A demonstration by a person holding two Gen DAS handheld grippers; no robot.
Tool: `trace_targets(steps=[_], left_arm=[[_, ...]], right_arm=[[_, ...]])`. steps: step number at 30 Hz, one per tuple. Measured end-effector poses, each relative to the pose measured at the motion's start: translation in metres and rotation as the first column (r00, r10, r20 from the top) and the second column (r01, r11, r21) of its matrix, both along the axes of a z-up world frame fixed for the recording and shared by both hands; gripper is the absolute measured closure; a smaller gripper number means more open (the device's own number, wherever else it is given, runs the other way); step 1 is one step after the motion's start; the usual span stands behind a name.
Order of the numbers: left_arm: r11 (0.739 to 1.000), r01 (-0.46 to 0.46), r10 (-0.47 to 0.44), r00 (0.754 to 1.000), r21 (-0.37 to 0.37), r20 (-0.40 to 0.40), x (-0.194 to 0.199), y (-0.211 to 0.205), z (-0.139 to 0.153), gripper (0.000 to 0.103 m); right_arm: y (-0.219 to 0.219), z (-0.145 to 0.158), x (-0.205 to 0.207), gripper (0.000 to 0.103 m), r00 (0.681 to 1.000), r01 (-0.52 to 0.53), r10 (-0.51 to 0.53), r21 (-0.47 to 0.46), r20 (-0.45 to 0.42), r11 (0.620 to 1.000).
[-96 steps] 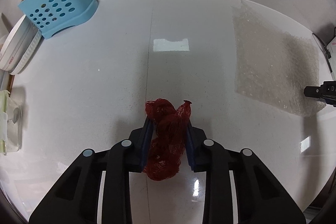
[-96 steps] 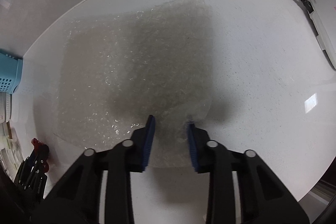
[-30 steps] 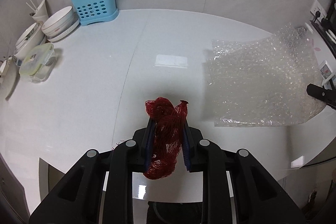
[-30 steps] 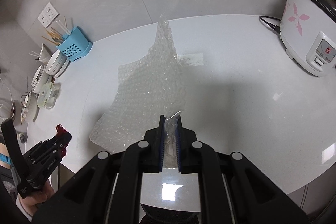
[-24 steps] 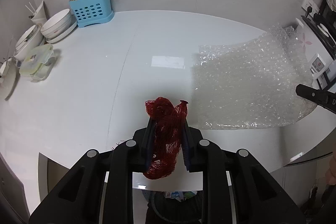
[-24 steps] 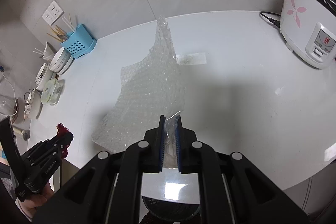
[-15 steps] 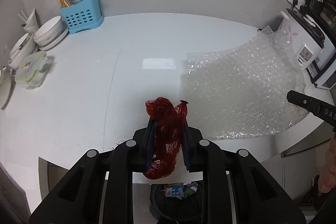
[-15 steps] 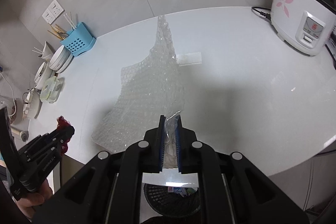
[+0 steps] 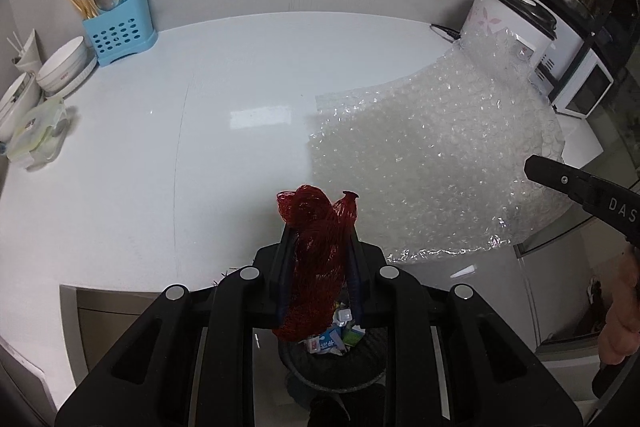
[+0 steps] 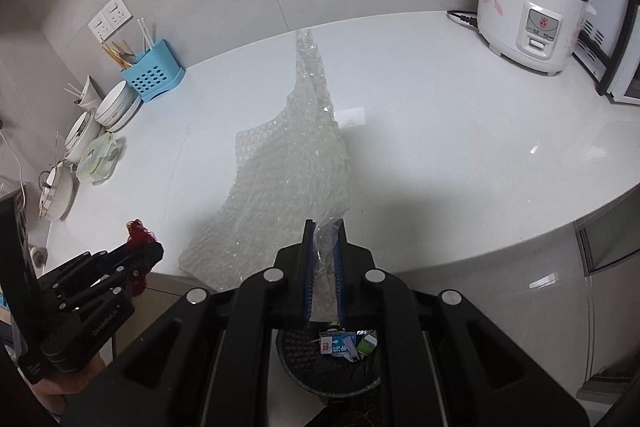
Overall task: Collect trash
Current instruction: 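Carry the red mesh bag and bubble wrap down over the wastebasket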
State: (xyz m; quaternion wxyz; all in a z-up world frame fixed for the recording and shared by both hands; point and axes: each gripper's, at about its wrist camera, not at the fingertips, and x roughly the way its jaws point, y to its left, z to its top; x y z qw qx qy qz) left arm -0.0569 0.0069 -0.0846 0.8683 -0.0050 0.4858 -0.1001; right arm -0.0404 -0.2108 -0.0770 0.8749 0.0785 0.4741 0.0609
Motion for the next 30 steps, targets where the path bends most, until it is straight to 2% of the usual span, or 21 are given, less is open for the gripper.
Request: trace_targets(steps=[7,19,30], left_arm=[[1.0,0.007,-0.007,1.0,0.005,-0.001,-0.027,0.0,-0.005,0.081],[0.998,-0.067,0.067,0.997,0.009,-0.029,-0.084,-0.015,-0.024,0.081],[0.995,-0.1,0.1,0.993,0.006,-0.061,-0.122,-0.038,-0.056,0.082]], right_arm=[[-0.001,0.004,-0.031,0.095,1.0,-0.017,0.017,-0.002,0.012,1.0],[-0.027,-0.006,-0.092,0.095,0.994,-0.106,0.107,0.018,-0.008,0.994],[-0.067,-0.037,-0.146,0.095,0.986,-0.154,0.152,-0.033,-0.065,0.987]])
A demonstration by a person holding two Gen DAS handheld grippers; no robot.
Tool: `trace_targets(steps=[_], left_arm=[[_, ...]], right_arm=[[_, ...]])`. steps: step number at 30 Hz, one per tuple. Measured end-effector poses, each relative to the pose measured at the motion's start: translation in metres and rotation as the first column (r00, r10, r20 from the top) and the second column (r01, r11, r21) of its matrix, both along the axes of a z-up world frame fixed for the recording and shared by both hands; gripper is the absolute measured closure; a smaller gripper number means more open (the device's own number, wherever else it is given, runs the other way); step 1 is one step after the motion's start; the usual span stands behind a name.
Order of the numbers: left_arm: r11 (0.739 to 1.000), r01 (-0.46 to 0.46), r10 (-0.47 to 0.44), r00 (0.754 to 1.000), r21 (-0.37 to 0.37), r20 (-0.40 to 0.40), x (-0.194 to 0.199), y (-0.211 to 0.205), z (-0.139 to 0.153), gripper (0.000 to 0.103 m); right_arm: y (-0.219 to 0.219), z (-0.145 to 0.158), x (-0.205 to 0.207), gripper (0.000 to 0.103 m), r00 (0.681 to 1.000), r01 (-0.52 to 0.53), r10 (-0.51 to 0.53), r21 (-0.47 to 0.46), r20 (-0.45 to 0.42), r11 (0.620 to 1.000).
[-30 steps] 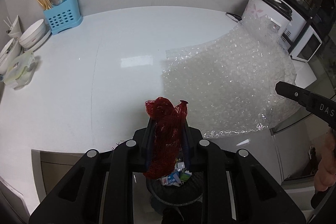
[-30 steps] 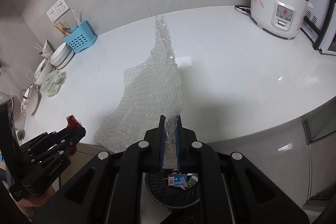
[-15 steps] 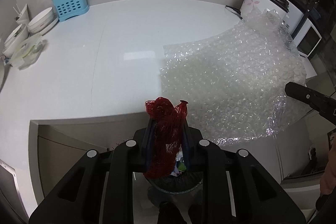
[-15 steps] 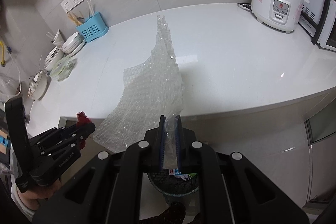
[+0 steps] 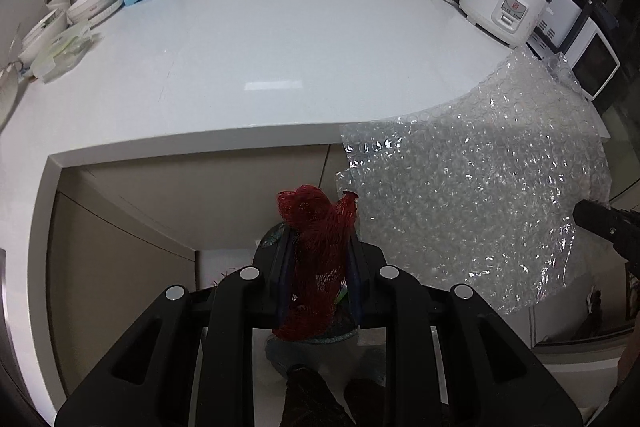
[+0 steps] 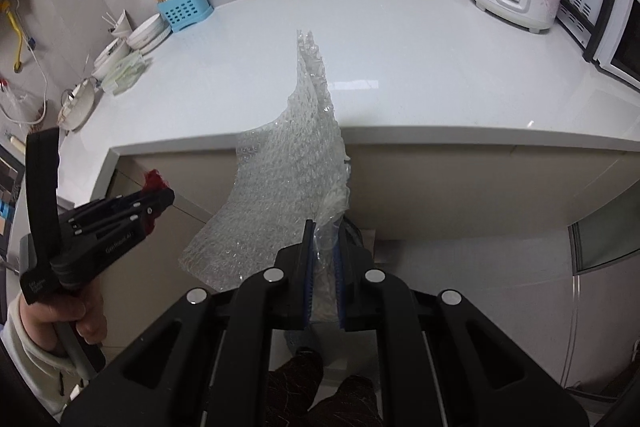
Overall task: Collect trash
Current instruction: 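Carry the red mesh bag and bubble wrap down over the wastebasket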
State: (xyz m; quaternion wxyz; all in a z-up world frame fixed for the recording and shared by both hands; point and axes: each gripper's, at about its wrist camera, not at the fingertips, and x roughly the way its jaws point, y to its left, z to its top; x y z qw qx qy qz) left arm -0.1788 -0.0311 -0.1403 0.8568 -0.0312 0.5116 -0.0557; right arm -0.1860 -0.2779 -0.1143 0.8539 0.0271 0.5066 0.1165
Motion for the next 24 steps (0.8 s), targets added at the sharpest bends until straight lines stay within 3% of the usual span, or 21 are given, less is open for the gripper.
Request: trace_targets(steps=[14,24], left_arm=[[1.0,-0.014,0.012,0.997,-0.022,-0.076,0.009,-0.008,-0.069,0.082],[1.0,0.008,-0.01,0.995,-0.022,-0.103,0.018,0.002,-0.095,0.081]], right_arm=[[0.003,-0.074,-0.001,0.095,0.995,0.003,-0.009,-0.068,-0.096,0.998],[0.024,-0.146,0.017,0.095,0.985,0.022,-0.044,-0.133,-0.164,0.991]])
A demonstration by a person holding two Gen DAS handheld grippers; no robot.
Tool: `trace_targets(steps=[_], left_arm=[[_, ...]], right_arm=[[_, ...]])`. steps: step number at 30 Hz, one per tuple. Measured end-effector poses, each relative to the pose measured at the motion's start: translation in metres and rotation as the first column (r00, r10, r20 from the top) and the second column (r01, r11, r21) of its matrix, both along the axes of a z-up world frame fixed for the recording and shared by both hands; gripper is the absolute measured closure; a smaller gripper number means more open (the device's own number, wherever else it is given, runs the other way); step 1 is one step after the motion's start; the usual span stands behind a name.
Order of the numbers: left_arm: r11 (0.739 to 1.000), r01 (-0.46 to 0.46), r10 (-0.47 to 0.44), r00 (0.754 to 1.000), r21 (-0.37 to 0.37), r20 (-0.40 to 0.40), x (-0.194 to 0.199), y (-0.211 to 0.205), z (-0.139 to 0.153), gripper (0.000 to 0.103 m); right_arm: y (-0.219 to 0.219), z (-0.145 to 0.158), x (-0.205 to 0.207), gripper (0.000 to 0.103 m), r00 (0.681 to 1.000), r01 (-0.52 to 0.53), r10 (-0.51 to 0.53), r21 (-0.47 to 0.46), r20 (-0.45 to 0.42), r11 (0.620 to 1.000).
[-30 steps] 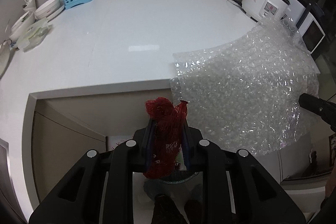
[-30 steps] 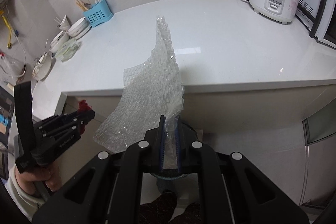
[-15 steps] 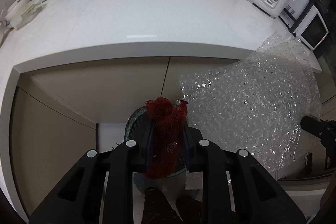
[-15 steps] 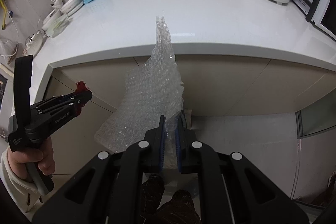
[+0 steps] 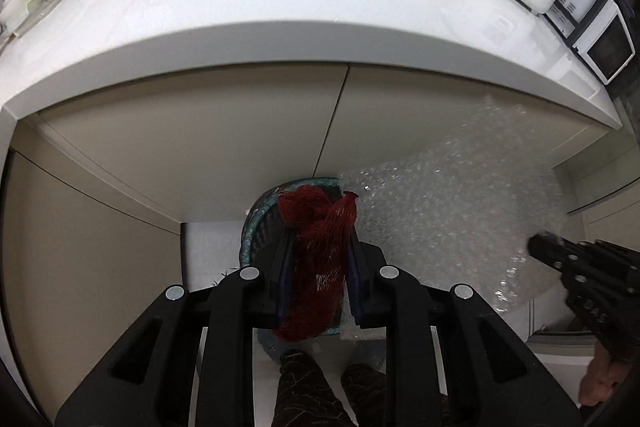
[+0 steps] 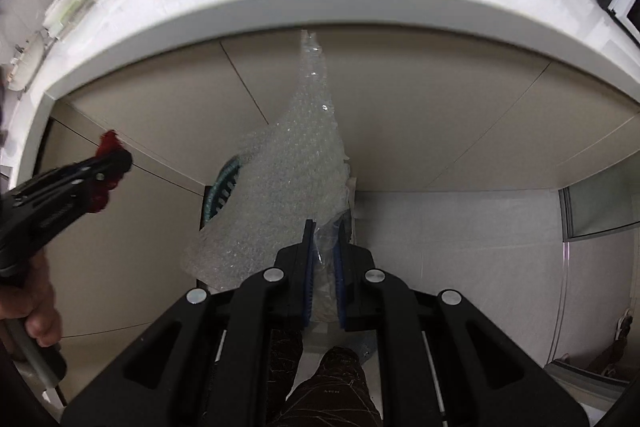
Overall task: Collect trash
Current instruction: 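Carry the red mesh bag and bubble wrap down over the wastebasket, then open the right gripper to drop the bubble wrap into the wastebasket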
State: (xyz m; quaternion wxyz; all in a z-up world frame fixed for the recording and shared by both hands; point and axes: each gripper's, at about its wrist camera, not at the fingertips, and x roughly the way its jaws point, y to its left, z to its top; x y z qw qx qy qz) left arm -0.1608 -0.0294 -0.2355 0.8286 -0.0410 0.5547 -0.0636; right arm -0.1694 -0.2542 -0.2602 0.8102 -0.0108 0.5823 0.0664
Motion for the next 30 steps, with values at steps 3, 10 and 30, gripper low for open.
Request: trace_targets(steps=[3,10,30], left_arm=[[1.0,0.009,-0.009,1.0,0.0,-0.009,0.0,0.002,-0.011,0.081],[1.0,0.008,-0.009,0.999,-0.004,-0.035,0.0,0.016,-0.025,0.081],[1.0,0.017,-0.018,0.997,-0.018,-0.069,0.005,0.024,-0.034,0.081]], right_arm=[[0.006,-0.021,0.008,0.095,1.0,0.007,-0.007,-0.024,-0.015,1.0],[0.032,-0.053,0.019,0.095,0.999,-0.006,0.004,-0.073,-0.035,0.997],[0.064,-0.091,0.028,0.075,0.997,-0.037,0.027,-0.127,-0.073,0.991]])
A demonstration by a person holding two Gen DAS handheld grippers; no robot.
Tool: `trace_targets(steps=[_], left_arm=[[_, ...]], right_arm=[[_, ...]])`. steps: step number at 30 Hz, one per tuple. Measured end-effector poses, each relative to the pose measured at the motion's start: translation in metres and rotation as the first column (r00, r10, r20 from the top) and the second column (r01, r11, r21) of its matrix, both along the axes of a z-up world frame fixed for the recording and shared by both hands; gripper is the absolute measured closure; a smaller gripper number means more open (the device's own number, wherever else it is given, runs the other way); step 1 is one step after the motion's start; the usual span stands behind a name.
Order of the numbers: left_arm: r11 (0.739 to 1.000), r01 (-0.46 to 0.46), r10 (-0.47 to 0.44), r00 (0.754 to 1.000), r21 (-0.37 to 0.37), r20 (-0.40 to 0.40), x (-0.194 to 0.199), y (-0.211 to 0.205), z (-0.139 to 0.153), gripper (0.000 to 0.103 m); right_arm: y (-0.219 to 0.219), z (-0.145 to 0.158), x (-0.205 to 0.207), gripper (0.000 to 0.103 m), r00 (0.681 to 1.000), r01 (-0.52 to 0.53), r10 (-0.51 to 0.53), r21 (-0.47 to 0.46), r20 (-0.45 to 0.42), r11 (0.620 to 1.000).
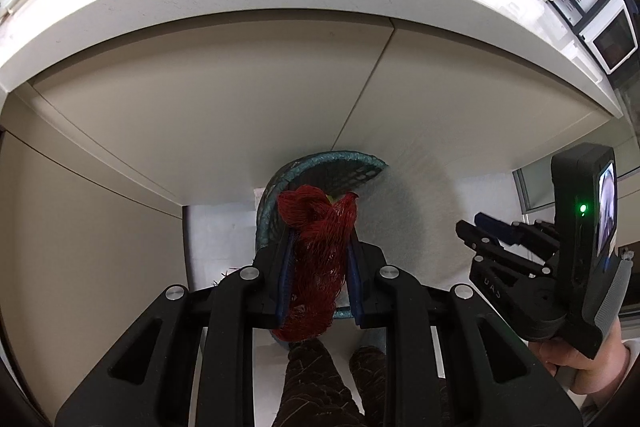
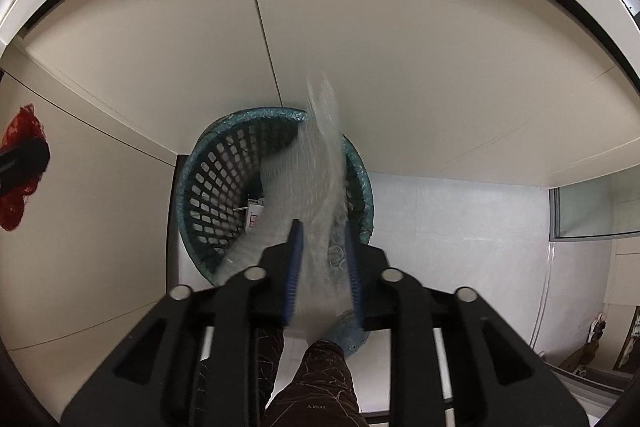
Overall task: Collect trash
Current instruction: 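Open the right gripper to drop the bubble wrap into the wastebasket, then open the left gripper to drop the red mesh bag into the wastebasket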
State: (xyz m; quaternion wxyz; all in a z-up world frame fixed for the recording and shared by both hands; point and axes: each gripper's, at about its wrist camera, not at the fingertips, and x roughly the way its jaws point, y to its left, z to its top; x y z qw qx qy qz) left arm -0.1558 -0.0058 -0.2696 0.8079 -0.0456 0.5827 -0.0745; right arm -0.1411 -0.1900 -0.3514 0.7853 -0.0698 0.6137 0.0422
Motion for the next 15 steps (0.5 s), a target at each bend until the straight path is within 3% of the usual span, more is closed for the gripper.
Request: trace_targets(steps=[2,7,12,15], left_arm=[[1.0,0.004,-0.004,1.0,0.001,-0.004,0.0,-0.002,-0.002,0.081],[1.0,0.008,-0.008,1.0,0.002,-0.017,0.002,-0.008,-0.01,0.081],[1.0,0.016,-0.016,0.999,-0.001,-0.03,0.006,-0.019,-0.02,0.081],[0.999,0.032,-0.032,0.999,-0.002,-0.035,0.007,-0.027,-0.027,0.081]], right_arm=[[-0.001,0.002,0.0,0.066,1.0,0.005,-0.005,0.006,0.006,1.0],[-0.013,0.017,0.002,0.034,0.998,0.035,-0.037,0.038,0.046,0.999],[-0.037,0.044,0.003,0.022,0.99,0.085,-0.096,0.112,0.099,0.99],[-0.049,0.061,0.001,0.013,0.982,0.107,-0.123,0.11,0.147,0.988]])
